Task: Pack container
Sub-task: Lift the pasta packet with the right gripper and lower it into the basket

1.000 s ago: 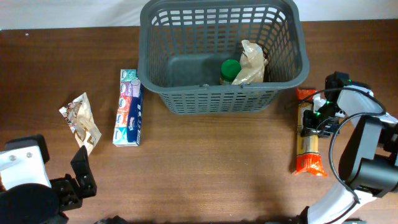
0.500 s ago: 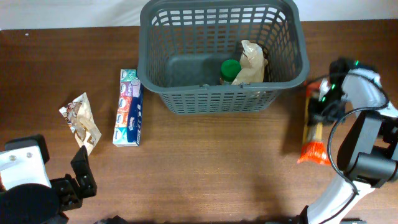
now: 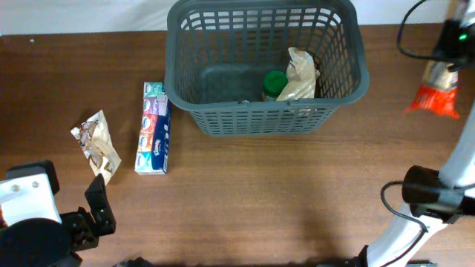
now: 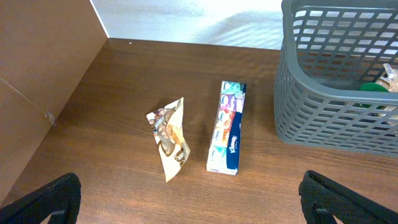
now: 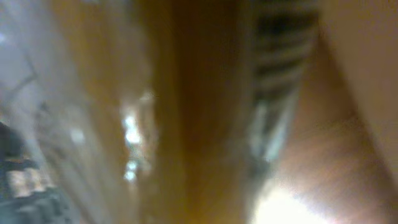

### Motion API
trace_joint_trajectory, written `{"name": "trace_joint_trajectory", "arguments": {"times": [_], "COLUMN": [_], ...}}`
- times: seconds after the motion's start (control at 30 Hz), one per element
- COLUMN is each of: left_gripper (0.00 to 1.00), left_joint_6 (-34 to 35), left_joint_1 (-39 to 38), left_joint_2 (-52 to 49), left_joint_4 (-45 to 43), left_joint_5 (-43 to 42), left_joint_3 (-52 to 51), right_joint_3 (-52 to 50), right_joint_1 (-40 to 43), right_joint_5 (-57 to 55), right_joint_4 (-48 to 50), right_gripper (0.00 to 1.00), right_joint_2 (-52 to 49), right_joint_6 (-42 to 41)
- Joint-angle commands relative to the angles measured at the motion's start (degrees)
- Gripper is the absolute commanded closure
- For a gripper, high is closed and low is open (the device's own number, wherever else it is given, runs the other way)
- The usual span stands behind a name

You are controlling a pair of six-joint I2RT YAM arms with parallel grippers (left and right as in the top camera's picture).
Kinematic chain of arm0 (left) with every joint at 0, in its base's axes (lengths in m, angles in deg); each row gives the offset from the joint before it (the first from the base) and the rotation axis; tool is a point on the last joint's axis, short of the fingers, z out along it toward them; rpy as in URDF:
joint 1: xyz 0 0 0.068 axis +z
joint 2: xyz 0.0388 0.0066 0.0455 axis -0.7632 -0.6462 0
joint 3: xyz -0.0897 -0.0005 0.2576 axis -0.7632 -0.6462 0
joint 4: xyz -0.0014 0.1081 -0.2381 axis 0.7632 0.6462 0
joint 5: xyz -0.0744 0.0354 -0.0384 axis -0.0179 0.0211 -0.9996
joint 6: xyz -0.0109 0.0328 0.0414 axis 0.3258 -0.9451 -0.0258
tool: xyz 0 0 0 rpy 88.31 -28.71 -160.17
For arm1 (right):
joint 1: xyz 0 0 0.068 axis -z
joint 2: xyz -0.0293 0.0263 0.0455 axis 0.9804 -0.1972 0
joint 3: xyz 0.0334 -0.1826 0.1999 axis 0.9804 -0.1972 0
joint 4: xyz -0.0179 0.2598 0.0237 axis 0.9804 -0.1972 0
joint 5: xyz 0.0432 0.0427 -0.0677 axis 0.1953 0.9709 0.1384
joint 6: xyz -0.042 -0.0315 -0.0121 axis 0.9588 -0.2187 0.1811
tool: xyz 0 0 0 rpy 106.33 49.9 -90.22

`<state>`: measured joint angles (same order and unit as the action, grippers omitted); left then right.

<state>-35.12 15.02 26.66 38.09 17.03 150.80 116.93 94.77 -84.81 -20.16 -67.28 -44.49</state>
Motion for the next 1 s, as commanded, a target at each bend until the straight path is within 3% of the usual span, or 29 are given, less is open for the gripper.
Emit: {"name": "trace_joint_trajectory", "arguments": {"times": [0.0,0.2,0.37,0.53,0.97], "left_gripper": [0.0,0.0,0.0,0.0,0.01], "left_joint_6": [-0.7,-0.7,-0.7,-0.7,-0.7], "left_joint_1": [0.3,0.3,0.3,0.3,0.3], "left_joint_2": [-0.1,-0.1,-0.1,-0.1,-0.1], "left_joint_4": [0.0,0.0,0.0,0.0,0.0], "left_joint_5": [-0.1,-0.2,-0.1,-0.2,-0.2], "left_joint_3": [-0.1,-0.1,-0.1,-0.1,-0.1], "right_joint_3": [12.1,22.0,22.1,22.1,17.7], "right_joint_1": [-0.1,-2.4,-6.9,-11.9,-20.0], "right_joint_5": [1.7,16.1,31.8,40.0,40.7], "right_joint_4": [-0.4,0.1,2.1,4.5,8.8], "right_gripper": [0.96,0.96,0.96,0.96,0.96], "right_joint_2": [2.3,2.6,2.7,2.7,0.1], "right_joint_6": [-0.3,4.2,13.5,19.3,28.3]}}
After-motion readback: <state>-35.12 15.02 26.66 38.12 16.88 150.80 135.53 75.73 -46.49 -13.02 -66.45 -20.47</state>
